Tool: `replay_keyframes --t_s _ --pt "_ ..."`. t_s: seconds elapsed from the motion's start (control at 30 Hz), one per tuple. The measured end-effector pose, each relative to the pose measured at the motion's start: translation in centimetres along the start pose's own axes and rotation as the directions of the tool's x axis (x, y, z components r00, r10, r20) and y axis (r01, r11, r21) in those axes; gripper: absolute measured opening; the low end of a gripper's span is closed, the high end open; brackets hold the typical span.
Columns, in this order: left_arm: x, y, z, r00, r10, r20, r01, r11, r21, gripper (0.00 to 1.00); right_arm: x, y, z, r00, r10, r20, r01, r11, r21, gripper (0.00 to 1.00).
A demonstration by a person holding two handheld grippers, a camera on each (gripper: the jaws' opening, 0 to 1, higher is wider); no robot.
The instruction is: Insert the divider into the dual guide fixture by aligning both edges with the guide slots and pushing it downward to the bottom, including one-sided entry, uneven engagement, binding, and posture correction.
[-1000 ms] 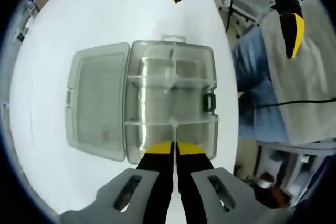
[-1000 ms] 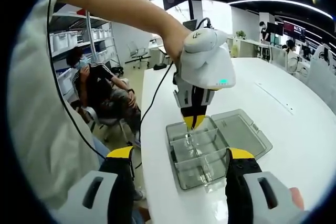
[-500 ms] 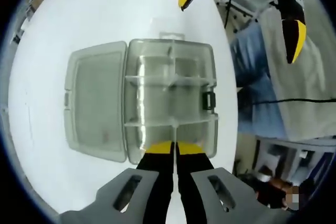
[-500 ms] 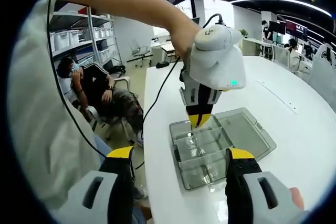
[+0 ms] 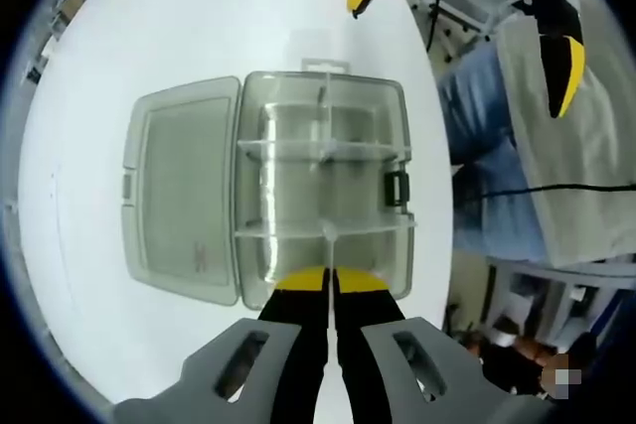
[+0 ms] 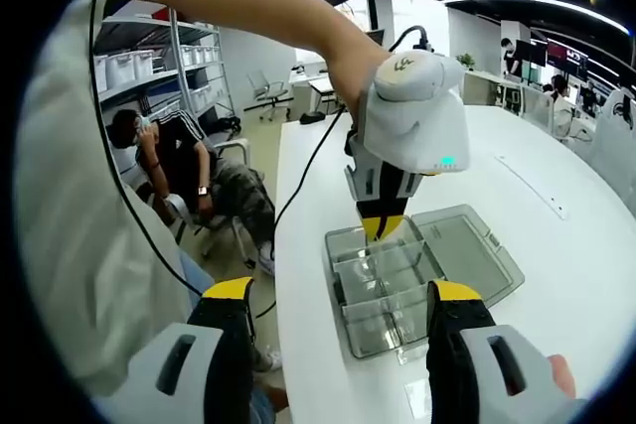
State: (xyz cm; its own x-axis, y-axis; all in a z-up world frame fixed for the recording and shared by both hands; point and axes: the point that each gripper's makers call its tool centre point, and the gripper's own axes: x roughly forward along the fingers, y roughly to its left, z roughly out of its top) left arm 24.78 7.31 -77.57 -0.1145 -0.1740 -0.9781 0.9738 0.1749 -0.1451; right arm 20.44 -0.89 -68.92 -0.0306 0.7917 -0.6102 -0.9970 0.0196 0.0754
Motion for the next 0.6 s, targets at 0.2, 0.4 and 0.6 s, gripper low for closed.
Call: replay_keyframes --t_s 0.2,0.4,0.6 --pt "-0.02 0.01 0.02 1.0 0.004 -0.002 -0.004 1.0 0.005 0.0 -0.07 -0.01 0.07 1.0 -0.003 0.003 0.003 1.0 0.002 0.67" --pt "-0.15 -0.02 0.36 1.0 0.003 -0.031 -0.003 1.0 0.007 0.0 -0.2 -0.06 -0.04 1.0 -0.007 0.002 0.007 1.0 0.004 0.67" --pt "-0.52 -0.02 0.28 0.999 0.006 -0.045 -0.005 1.0 0.014 0.0 -0.24 -0.06 0.01 1.0 -0.008 0.003 0.008 1.0 0.003 0.67"
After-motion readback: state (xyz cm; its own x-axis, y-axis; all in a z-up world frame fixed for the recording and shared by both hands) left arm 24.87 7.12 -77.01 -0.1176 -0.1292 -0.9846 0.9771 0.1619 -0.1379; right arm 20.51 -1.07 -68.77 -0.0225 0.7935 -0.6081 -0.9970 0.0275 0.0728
